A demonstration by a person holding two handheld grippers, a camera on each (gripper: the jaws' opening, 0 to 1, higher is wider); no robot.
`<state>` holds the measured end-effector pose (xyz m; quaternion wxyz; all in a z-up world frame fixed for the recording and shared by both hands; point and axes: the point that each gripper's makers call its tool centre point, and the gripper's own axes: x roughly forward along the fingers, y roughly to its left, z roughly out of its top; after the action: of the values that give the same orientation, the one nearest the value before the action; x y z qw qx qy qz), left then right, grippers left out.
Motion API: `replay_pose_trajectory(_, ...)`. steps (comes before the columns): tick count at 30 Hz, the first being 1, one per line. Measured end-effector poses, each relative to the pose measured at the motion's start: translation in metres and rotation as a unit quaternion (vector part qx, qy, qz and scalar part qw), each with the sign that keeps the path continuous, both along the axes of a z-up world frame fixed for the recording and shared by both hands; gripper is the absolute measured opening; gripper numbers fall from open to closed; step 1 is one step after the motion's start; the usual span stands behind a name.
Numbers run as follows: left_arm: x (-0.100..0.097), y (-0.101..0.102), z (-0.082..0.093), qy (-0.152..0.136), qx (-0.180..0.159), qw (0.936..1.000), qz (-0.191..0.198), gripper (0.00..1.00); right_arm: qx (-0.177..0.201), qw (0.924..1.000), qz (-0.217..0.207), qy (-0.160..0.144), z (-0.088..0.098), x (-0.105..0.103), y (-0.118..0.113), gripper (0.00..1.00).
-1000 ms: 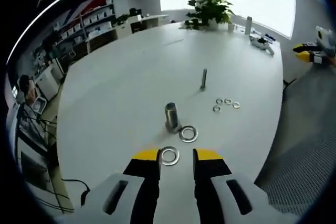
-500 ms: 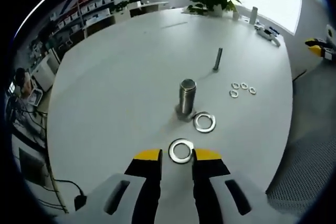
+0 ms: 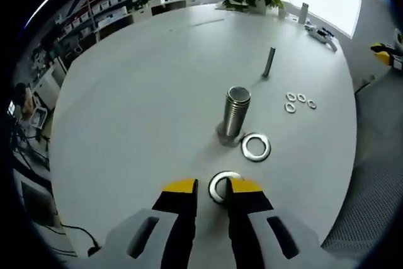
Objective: Place the washer onto the threaded stud by aligning its center hole with the stud, sliding it down to the base, and recovering from edge contact or off-axis alignment until the washer reaches the visible bottom stop.
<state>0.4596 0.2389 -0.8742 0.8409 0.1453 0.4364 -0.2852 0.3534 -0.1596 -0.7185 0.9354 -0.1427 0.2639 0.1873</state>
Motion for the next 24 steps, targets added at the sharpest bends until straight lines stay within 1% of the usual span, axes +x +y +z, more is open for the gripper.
replay_pose_trajectory(1,0.0,0.0,0.0,-0.001,0.003,1.0,-0.003,0.15,0.0,1.0,0.001,0.0,0.0,0.0,0.0,0.2)
replay_pose_trajectory(2,0.0,0.0,0.0,-0.003,0.015,0.9998,-0.016,0.15,-0.001,1.0,0.001,0.0,0.0,0.0,0.0,0.2)
replay_pose_trajectory(3,0.0,-0.001,0.001,-0.005,0.015,0.9996,-0.023,0.15,-0.001,1.0,0.002,0.0,0.0,0.0,0.0,0.2)
replay_pose_trajectory(4,0.0,-0.001,0.001,-0.004,0.014,0.9997,-0.018,0.15,-0.001,1.0,0.002,0.0,0.0,0.0,0.0,0.2)
replay_pose_trajectory(6,-0.001,-0.001,0.001,-0.007,0.018,0.9995,-0.025,0.14,0.0,1.0,0.001,-0.002,0.0,0.0,-0.001,0.2)
replay_pose_trajectory(8,-0.004,-0.004,0.001,-0.008,0.018,0.9993,-0.032,0.11,0.0,1.0,0.001,-0.001,-0.001,0.0,-0.001,0.2)
replay_pose_trajectory(10,-0.006,-0.009,0.002,-0.016,0.028,0.9976,-0.061,0.05,0.001,1.0,0.001,-0.002,-0.002,0.0,-0.002,0.2)
replay_pose_trajectory(11,-0.008,-0.012,0.001,-0.014,0.032,0.9973,-0.064,0.03,0.001,1.0,0.001,-0.002,-0.002,0.0,-0.002,0.2)
replay_pose_trajectory(12,-0.008,-0.013,0.001,-0.02,0.034,0.9969,-0.068,0.03,0.001,1.0,0.001,-0.002,-0.002,0.0,-0.002,0.2)
replay_pose_trajectory(14,-0.008,-0.012,0.001,-0.021,0.038,0.9968,-0.067,0.03,0.001,1.0,0.001,-0.002,-0.003,0.0,-0.002,0.2)
replay_pose_trajectory(20,-0.009,-0.009,0.002,-0.015,0.029,0.9986,-0.04,0.02,0.001,1.0,0.002,-0.001,-0.002,0.0,-0.001,0.2)
replay_pose_trajectory(24,-0.01,-0.009,0.008,-0.015,0.019,0.9993,-0.027,0.02,0.001,1.0,0.002,0.0,-0.001,0.0,0.0,0.2)
